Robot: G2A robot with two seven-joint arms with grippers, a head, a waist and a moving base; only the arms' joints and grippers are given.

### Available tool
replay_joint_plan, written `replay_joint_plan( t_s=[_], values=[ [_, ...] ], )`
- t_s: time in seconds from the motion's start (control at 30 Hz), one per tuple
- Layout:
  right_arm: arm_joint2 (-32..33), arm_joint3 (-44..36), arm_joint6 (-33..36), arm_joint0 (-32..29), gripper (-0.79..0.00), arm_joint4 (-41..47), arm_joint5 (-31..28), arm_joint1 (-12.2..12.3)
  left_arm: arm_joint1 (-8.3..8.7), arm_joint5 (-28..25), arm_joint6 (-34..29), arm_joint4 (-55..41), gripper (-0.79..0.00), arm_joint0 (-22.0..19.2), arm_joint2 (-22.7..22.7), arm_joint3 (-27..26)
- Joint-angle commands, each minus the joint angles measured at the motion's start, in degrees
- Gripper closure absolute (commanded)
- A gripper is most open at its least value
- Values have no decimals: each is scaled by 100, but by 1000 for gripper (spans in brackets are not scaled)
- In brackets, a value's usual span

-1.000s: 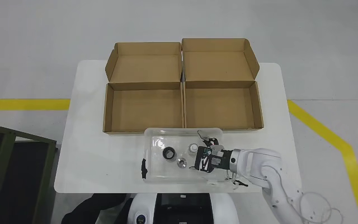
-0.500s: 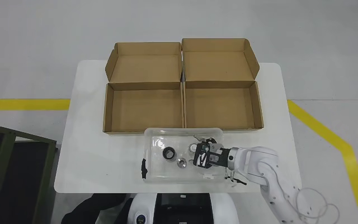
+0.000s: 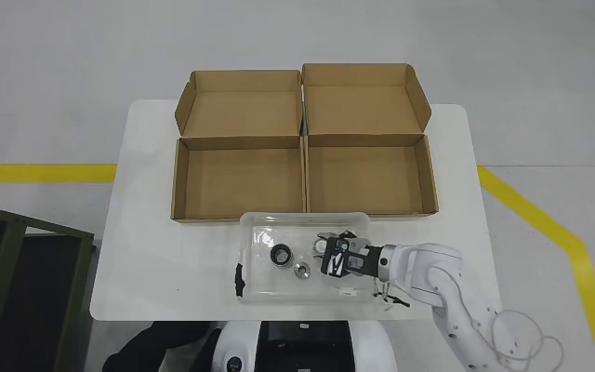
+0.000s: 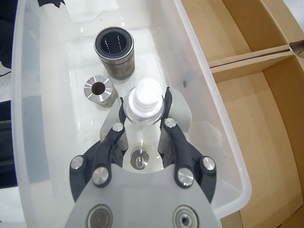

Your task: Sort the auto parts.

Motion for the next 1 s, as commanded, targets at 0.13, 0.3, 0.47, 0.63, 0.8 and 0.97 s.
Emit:
replay_joint_plan(
  t_s=[0.13, 0.3, 0.47, 0.63, 0.8, 0.97],
  values=[
    [208, -201, -69, -163, 0, 210, -162, 64, 0, 0, 0, 0, -785, 0, 0, 0],
    [468, -474, -176, -363, 0, 545, -325, 127, 0, 0, 0, 0, -785, 0, 0, 0],
    [739, -779, -383, -499, 0, 999, -424, 178, 0, 0, 0, 0, -785, 0, 0, 0],
    [948, -1023, -848, -535, 0, 1421, -408, 203, 0, 0, 0, 0, -785, 0, 0, 0],
    [1084, -1108, -1284, -496, 0, 2002, -436, 215, 0, 0, 0, 0, -785, 0, 0, 0],
    [1257, -1165, -1551, -461, 0, 2611, -438, 233, 0, 0, 0, 0, -785, 0, 0, 0]
  ],
)
